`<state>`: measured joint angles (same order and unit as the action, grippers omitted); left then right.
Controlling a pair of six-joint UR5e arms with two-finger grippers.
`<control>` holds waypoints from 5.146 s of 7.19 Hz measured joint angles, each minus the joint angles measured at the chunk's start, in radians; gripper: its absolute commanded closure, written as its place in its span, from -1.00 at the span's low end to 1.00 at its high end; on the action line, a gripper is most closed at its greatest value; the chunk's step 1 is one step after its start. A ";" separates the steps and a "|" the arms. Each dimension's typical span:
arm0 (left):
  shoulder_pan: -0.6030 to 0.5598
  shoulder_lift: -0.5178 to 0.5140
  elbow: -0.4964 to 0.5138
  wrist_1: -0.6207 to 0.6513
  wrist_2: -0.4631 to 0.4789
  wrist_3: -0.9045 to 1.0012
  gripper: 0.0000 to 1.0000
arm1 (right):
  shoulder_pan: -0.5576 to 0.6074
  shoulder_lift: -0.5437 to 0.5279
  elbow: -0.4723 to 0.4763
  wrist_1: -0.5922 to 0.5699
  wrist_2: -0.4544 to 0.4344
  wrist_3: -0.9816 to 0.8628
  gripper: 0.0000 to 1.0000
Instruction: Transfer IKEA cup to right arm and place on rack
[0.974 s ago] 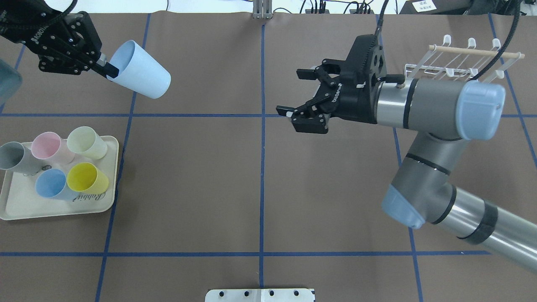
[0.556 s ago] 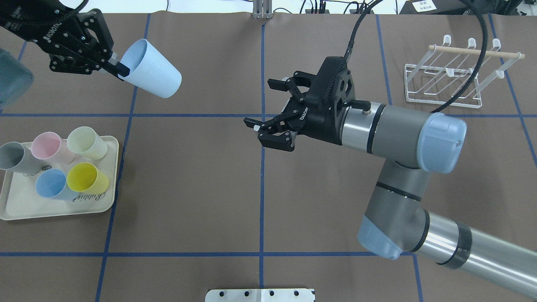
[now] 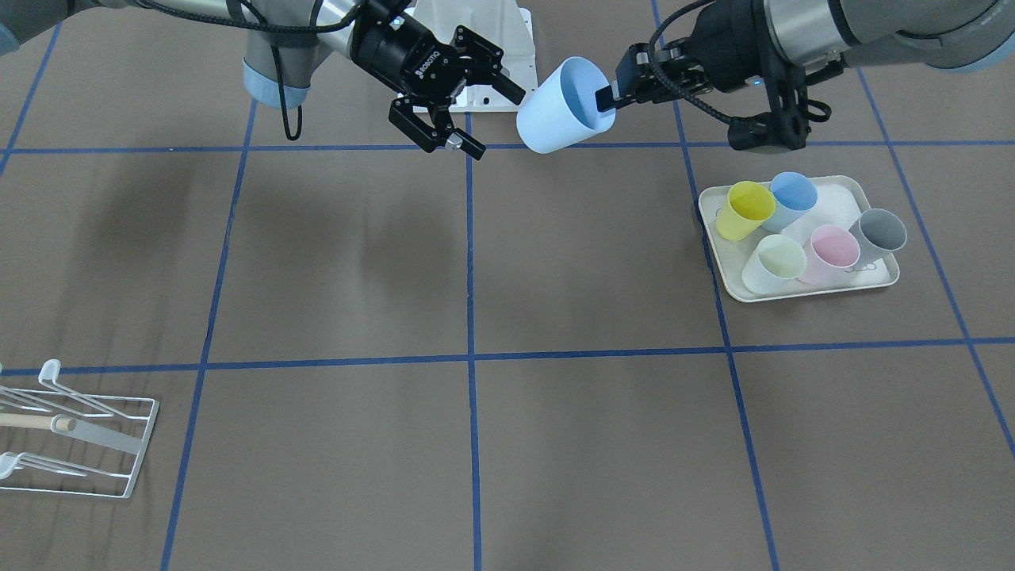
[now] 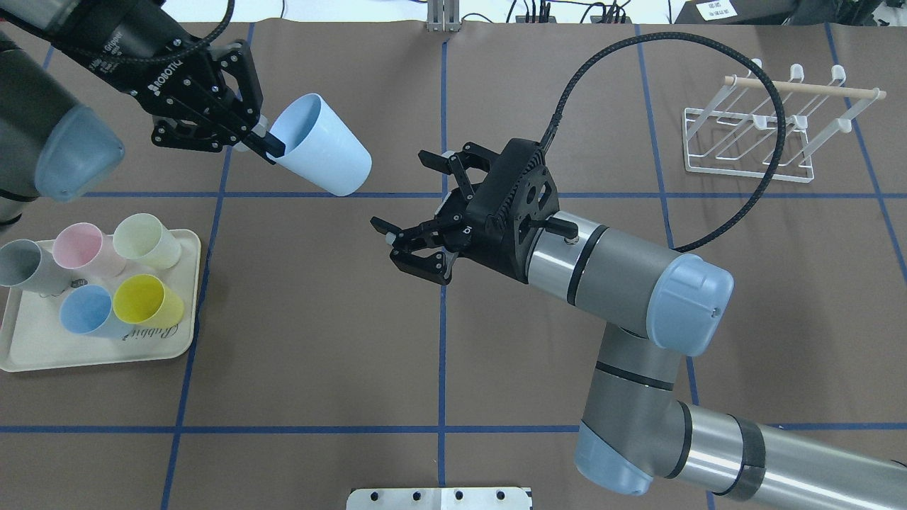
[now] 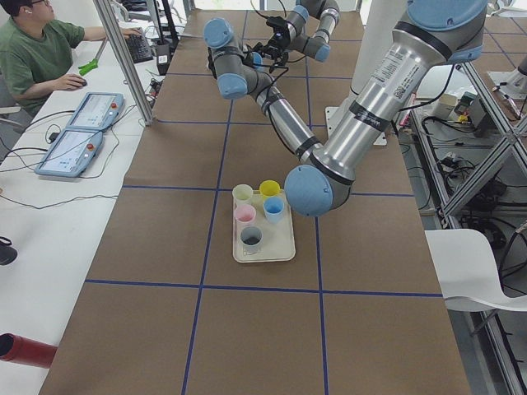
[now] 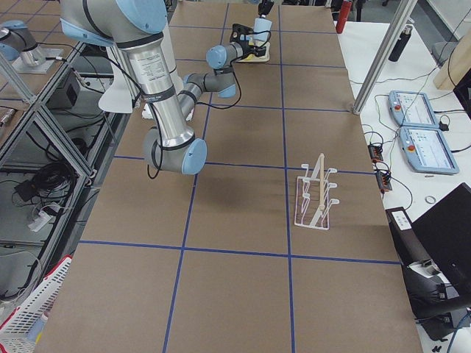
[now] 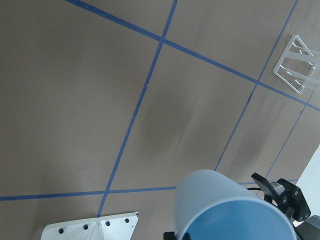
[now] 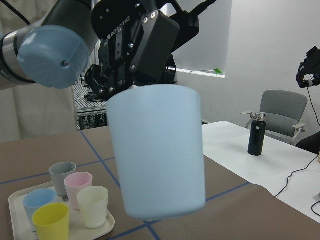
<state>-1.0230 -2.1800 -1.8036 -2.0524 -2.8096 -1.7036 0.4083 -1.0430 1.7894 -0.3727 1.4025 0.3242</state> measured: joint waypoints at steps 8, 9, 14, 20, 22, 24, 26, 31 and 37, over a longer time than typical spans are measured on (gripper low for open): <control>0.089 -0.034 -0.002 -0.004 0.071 -0.032 1.00 | -0.003 0.000 0.005 0.000 -0.015 -0.043 -0.81; 0.092 -0.036 -0.003 -0.005 0.075 -0.033 1.00 | -0.003 0.000 0.005 0.000 -0.016 -0.044 -0.53; 0.092 -0.040 -0.003 -0.005 0.077 -0.033 -0.26 | -0.006 -0.013 0.008 -0.001 -0.018 -0.047 0.62; 0.079 -0.036 -0.002 -0.049 0.077 -0.026 -1.00 | -0.005 -0.052 0.011 -0.008 -0.009 -0.047 0.97; 0.074 -0.032 0.002 -0.048 0.078 -0.017 -1.00 | 0.011 -0.077 0.023 -0.082 -0.008 -0.047 1.00; 0.074 -0.025 0.005 -0.043 0.128 -0.014 -1.00 | 0.038 -0.110 0.104 -0.293 -0.007 -0.049 1.00; 0.087 -0.002 -0.009 -0.040 0.305 -0.013 -1.00 | 0.071 -0.111 0.208 -0.581 -0.005 -0.051 1.00; 0.142 0.114 -0.019 -0.012 0.579 0.181 -1.00 | 0.204 -0.135 0.277 -0.864 -0.009 -0.063 1.00; 0.221 0.132 -0.152 0.430 0.784 0.530 -1.00 | 0.421 -0.173 0.366 -1.352 -0.063 -0.580 1.00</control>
<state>-0.8024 -2.0484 -1.9560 -1.6225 -2.0254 -1.1740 0.8298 -1.2155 2.1554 -1.7248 1.3392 -0.2561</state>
